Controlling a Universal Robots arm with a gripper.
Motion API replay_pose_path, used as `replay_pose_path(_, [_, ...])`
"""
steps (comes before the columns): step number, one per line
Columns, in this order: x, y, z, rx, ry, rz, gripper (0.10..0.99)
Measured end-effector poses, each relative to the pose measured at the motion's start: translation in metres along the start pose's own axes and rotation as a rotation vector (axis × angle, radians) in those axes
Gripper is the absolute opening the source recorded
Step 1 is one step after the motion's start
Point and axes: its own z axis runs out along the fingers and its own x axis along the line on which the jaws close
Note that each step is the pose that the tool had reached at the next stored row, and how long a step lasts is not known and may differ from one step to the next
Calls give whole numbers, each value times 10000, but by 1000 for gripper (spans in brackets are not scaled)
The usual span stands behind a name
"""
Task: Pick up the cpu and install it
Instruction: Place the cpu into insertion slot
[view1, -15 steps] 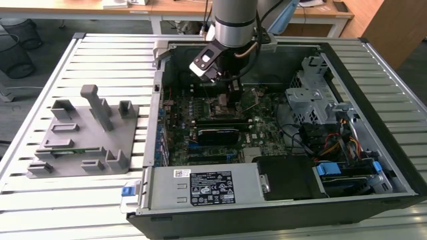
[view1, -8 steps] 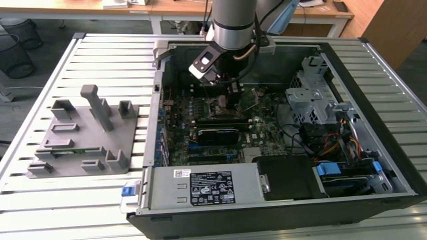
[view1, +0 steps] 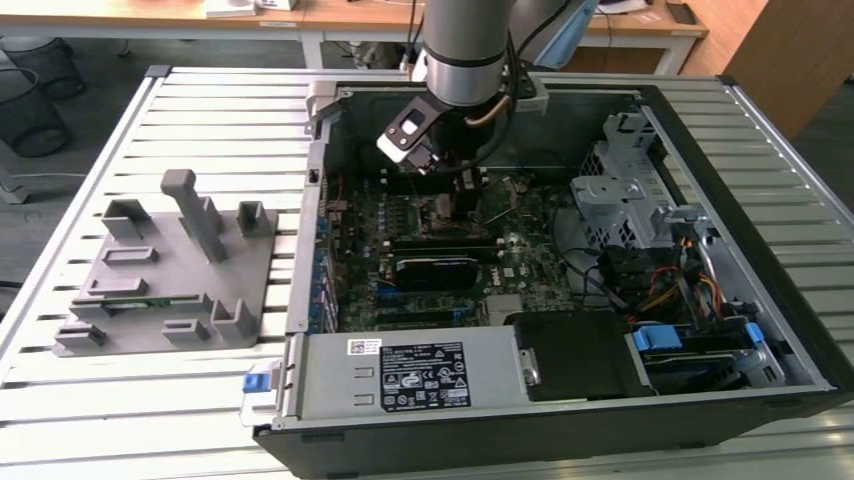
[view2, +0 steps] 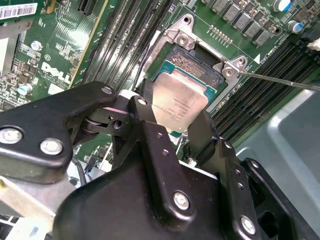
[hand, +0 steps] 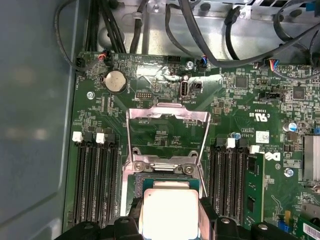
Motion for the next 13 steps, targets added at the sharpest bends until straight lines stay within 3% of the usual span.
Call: replay_pose_path(13, [26,-31,78,3,-16,282,525])
